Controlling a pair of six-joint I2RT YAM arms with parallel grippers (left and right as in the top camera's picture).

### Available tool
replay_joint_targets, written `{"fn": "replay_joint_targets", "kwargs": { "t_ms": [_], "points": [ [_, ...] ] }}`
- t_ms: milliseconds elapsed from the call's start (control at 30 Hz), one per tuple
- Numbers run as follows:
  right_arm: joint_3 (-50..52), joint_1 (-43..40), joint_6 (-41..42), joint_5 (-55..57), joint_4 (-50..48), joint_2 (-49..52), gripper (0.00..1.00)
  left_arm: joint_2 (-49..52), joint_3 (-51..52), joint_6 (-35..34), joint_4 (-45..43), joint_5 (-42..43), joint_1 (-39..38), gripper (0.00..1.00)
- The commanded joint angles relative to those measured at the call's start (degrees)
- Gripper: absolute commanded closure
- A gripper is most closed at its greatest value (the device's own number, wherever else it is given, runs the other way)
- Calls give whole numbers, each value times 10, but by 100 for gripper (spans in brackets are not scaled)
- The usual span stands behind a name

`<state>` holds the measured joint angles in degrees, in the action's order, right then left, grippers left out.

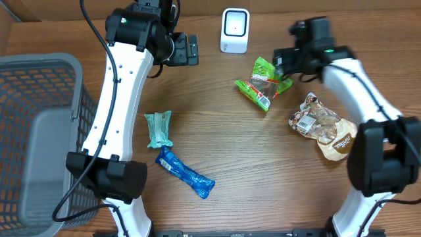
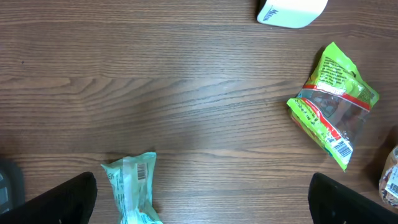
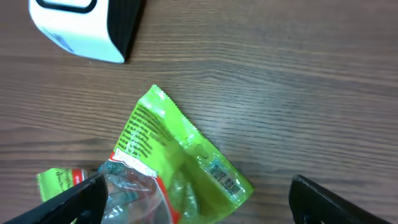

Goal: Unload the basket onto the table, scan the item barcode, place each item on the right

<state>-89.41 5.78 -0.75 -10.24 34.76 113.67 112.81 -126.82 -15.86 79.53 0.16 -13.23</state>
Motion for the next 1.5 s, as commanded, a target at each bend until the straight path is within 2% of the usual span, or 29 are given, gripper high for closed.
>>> {"fn": "replay_joint_targets", "kwargs": {
  "t_ms": [0,133,433,600,800,933,1000,1200,1367,1467],
  "points": [
    [-5,-22,-80,-202,-7,42,2,-11,-11,11,0,-4,1,0],
    [-5,-30,-130,-219,-37,79,1,-11,-11,11,0,-4,1,1],
    [-5,-11,-165,-199,-90,138,1,-11,-11,11,0,-4,0,0],
    [-5,-10,-176,-194,-67,156,3,-11,-11,11,0,-4,0,0],
    [-5,10,-175,-194,13,157,4,-11,-11,11,0,-4,2,0],
    [-5,26,-150,-194,47,157,21,-11,-11,11,0,-4,1,0],
    [-5,37,-118,-194,49,157,34,-11,-11,11,0,-4,1,0],
    [-5,69,-14,-155,50,157,95,-11,-11,11,0,-4,1,0],
    [-5,87,87,-73,53,154,96,-11,-11,11,0,-4,1,0],
    [-7,86,115,-63,61,137,96,-11,-11,11,0,-4,1,0]
  ]
}}
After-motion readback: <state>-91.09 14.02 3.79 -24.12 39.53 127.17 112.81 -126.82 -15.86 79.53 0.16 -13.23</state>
